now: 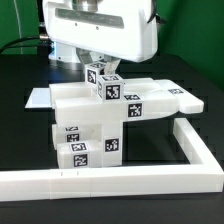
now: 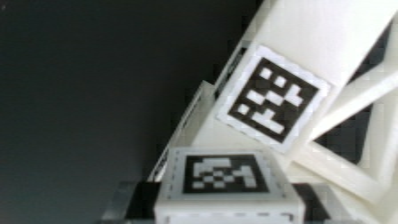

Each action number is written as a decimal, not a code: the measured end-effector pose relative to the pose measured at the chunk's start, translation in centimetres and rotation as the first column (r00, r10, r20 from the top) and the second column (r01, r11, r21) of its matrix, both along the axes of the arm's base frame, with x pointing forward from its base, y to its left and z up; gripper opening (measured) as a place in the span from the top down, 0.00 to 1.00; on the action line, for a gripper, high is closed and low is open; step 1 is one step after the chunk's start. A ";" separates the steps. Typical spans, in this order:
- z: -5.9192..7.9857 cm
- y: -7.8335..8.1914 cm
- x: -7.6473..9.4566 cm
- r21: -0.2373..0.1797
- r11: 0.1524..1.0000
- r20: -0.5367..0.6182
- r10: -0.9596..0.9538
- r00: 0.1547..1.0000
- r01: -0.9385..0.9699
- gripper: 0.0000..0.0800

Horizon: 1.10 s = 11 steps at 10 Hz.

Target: Assemble chair

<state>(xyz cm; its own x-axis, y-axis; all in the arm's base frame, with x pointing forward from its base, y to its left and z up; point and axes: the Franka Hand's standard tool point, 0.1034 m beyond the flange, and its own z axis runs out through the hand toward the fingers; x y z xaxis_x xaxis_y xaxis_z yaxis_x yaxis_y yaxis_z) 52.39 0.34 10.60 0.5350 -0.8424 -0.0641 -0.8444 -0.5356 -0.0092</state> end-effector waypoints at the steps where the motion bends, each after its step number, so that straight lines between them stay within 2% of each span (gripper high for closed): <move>1: 0.0 0.0 0.0 0.000 0.999 -0.001 -0.042 0.999 0.042 0.66; 2: 0.0 0.1 0.0 0.001 0.997 -0.002 -0.077 0.997 0.077 0.66; 3: 0.0 0.1 0.0 0.001 0.998 -0.001 -0.062 0.998 0.062 0.54; 4: 0.0 0.1 0.0 0.001 0.998 -0.001 -0.061 0.998 0.061 0.33; 5: 0.0 0.1 0.0 0.002 0.999 -0.002 -0.032 0.999 0.032 0.33; 6: 0.0 0.2 -0.1 0.000 1.000 -0.006 0.001 1.000 -0.001 0.21; 8: 0.2 0.1 0.1 -0.010 0.967 0.005 0.254 0.967 -0.254 0.19; 11: 0.2 0.1 0.2 -0.015 0.865 0.017 0.502 0.864 -0.502 0.19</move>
Offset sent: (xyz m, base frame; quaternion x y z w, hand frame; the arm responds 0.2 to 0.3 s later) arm 0.0000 0.0000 0.0000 0.0000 0.0000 0.0000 1.0000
